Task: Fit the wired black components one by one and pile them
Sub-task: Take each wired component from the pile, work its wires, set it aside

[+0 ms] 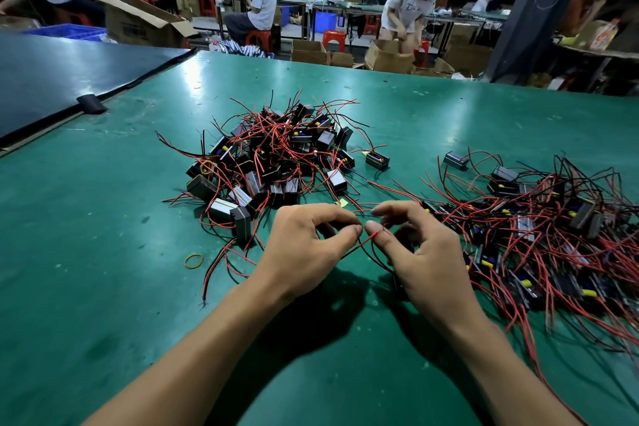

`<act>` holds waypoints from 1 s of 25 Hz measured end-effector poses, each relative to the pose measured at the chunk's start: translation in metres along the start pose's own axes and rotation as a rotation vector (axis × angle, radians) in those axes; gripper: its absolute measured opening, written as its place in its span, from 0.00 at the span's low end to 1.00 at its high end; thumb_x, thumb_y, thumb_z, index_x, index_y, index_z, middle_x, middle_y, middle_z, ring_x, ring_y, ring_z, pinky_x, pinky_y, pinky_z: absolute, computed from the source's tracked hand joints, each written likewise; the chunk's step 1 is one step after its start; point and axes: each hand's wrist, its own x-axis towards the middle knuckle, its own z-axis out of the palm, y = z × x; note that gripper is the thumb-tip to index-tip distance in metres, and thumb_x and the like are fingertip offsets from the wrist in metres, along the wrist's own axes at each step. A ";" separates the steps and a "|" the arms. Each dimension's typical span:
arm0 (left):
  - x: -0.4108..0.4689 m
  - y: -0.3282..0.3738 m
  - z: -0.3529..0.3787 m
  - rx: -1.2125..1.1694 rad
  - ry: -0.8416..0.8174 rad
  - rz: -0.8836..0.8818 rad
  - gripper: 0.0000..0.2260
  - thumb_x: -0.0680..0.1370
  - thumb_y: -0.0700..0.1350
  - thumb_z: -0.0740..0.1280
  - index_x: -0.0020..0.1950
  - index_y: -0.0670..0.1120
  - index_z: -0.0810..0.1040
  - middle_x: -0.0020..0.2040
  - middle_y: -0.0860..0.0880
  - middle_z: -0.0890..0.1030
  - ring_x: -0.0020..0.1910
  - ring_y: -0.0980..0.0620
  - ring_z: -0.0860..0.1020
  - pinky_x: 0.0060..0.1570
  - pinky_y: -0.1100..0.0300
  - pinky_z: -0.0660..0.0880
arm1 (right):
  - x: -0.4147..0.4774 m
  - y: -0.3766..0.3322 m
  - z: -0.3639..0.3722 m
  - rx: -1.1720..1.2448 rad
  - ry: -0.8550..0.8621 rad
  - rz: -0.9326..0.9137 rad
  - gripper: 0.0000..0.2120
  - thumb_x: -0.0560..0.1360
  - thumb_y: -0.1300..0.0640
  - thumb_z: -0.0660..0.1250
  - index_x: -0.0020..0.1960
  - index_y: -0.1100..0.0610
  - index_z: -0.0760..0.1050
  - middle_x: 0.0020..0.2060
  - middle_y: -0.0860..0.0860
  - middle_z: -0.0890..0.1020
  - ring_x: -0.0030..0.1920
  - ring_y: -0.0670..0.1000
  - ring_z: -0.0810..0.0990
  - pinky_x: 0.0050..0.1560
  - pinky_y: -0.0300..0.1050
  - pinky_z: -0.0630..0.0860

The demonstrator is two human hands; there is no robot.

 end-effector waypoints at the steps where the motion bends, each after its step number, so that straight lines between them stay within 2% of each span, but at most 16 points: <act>1: 0.000 0.000 -0.001 -0.017 -0.014 -0.031 0.03 0.73 0.40 0.74 0.41 0.48 0.86 0.33 0.55 0.83 0.28 0.63 0.74 0.31 0.72 0.68 | 0.000 0.002 -0.002 -0.062 0.003 -0.094 0.06 0.74 0.59 0.75 0.49 0.50 0.82 0.40 0.44 0.83 0.32 0.45 0.77 0.38 0.34 0.73; 4: 0.002 0.000 -0.002 -0.091 -0.060 -0.107 0.03 0.74 0.41 0.74 0.40 0.48 0.86 0.32 0.51 0.83 0.29 0.60 0.75 0.30 0.62 0.71 | 0.001 0.007 -0.008 -0.252 -0.031 -0.290 0.09 0.73 0.59 0.76 0.52 0.54 0.84 0.45 0.45 0.83 0.35 0.46 0.78 0.42 0.37 0.75; 7: 0.002 -0.001 -0.003 -0.109 -0.079 -0.114 0.04 0.74 0.41 0.74 0.40 0.48 0.86 0.32 0.51 0.82 0.29 0.58 0.74 0.30 0.59 0.71 | 0.001 0.006 -0.008 -0.269 -0.040 -0.261 0.04 0.74 0.59 0.74 0.49 0.54 0.84 0.42 0.44 0.83 0.37 0.44 0.79 0.43 0.37 0.75; 9: 0.001 -0.001 -0.003 -0.086 -0.043 -0.086 0.03 0.74 0.42 0.74 0.41 0.49 0.86 0.31 0.56 0.82 0.29 0.60 0.73 0.30 0.63 0.71 | 0.000 -0.001 -0.006 -0.110 -0.064 -0.068 0.03 0.77 0.58 0.72 0.45 0.51 0.82 0.37 0.41 0.82 0.37 0.42 0.78 0.41 0.33 0.73; 12: -0.001 0.000 -0.002 0.004 0.020 -0.015 0.03 0.73 0.42 0.74 0.41 0.49 0.86 0.34 0.57 0.83 0.29 0.59 0.76 0.31 0.65 0.73 | 0.002 -0.008 -0.001 0.210 -0.200 0.285 0.13 0.80 0.58 0.67 0.37 0.52 0.80 0.27 0.41 0.76 0.28 0.39 0.70 0.30 0.29 0.67; 14: -0.001 -0.001 -0.001 0.036 0.038 0.001 0.02 0.73 0.42 0.74 0.41 0.49 0.86 0.35 0.57 0.83 0.30 0.60 0.76 0.32 0.68 0.72 | 0.003 -0.009 -0.001 0.312 -0.220 0.369 0.15 0.80 0.58 0.66 0.35 0.52 0.79 0.26 0.43 0.75 0.26 0.40 0.68 0.27 0.29 0.65; 17: 0.002 -0.002 -0.002 0.024 0.053 -0.039 0.02 0.73 0.43 0.74 0.41 0.49 0.86 0.34 0.58 0.82 0.28 0.61 0.74 0.31 0.70 0.69 | 0.004 -0.010 -0.005 0.200 -0.172 0.240 0.04 0.77 0.59 0.71 0.44 0.52 0.82 0.32 0.42 0.81 0.30 0.39 0.74 0.33 0.30 0.70; 20: 0.002 -0.003 -0.002 0.017 0.042 -0.053 0.02 0.73 0.43 0.74 0.41 0.49 0.86 0.33 0.57 0.82 0.27 0.61 0.73 0.30 0.70 0.69 | 0.001 -0.004 -0.008 -0.024 -0.102 0.038 0.11 0.73 0.61 0.76 0.52 0.48 0.82 0.38 0.40 0.83 0.32 0.42 0.77 0.36 0.32 0.71; 23: 0.002 -0.003 -0.001 0.008 0.006 -0.040 0.02 0.73 0.42 0.74 0.41 0.49 0.86 0.33 0.58 0.82 0.27 0.62 0.72 0.29 0.70 0.68 | 0.002 0.000 -0.007 -0.180 -0.038 -0.155 0.10 0.72 0.61 0.77 0.50 0.51 0.83 0.42 0.42 0.83 0.35 0.46 0.79 0.41 0.31 0.71; 25: 0.002 -0.003 0.000 0.002 -0.012 -0.029 0.03 0.73 0.42 0.74 0.41 0.49 0.86 0.33 0.59 0.82 0.27 0.63 0.72 0.30 0.72 0.67 | 0.003 0.003 -0.008 -0.243 -0.018 -0.235 0.07 0.72 0.61 0.77 0.49 0.53 0.84 0.43 0.43 0.83 0.37 0.41 0.78 0.43 0.32 0.73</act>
